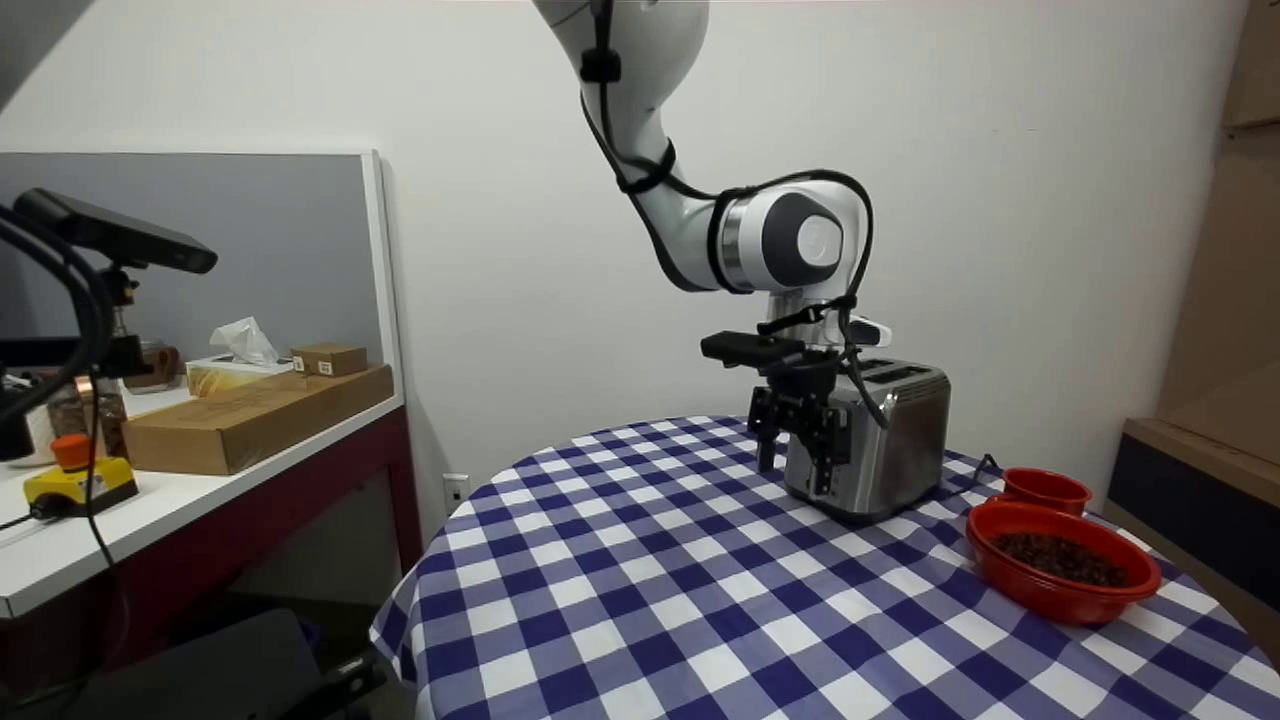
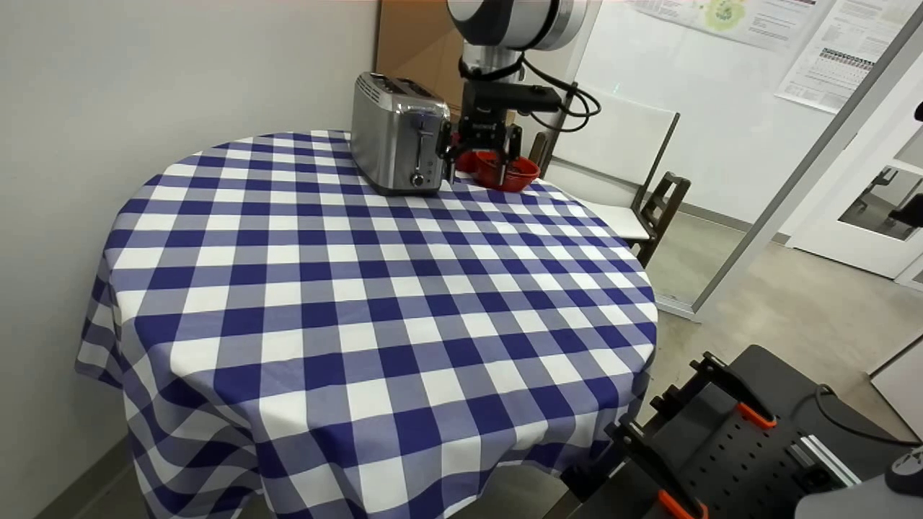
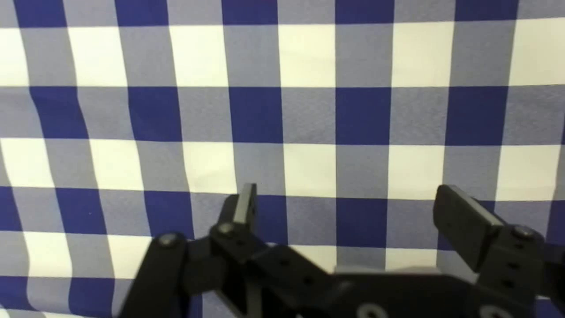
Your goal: Push the toaster lever button
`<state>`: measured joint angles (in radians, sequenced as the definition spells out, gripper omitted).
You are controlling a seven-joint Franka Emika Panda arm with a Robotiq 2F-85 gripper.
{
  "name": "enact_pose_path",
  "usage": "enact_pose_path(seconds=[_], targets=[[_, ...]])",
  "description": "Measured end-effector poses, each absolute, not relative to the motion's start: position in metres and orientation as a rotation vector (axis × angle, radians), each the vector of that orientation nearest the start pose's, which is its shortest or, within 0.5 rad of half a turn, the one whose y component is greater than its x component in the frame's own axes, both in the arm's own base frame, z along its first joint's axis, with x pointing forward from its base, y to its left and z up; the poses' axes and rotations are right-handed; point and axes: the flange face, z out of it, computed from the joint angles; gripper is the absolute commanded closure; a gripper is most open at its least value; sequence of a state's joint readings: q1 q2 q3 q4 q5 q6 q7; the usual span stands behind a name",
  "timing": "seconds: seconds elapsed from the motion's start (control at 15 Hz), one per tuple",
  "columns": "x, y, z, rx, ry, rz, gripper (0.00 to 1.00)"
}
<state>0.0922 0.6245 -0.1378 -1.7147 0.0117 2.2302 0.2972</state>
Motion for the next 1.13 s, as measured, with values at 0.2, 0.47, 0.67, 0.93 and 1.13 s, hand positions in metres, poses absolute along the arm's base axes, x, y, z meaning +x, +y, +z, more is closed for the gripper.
enact_pose_path(seconds=[0.2, 0.47, 0.67, 0.93, 1.13], targets=[[0.654, -0.026, 0.255, -3.148, 0.601, 0.146, 0.00], [0.625, -0.026, 0.290, -3.121, 0.638, 0.114, 0.00], [0.584, -0.011, 0.311, -3.106, 0.597, 0.121, 0.00], [0.524, 0.007, 0.334, -3.090, 0.472, 0.155, 0.00], [0.501, 0.008, 0.349, -3.077, 0.446, 0.148, 0.00]])
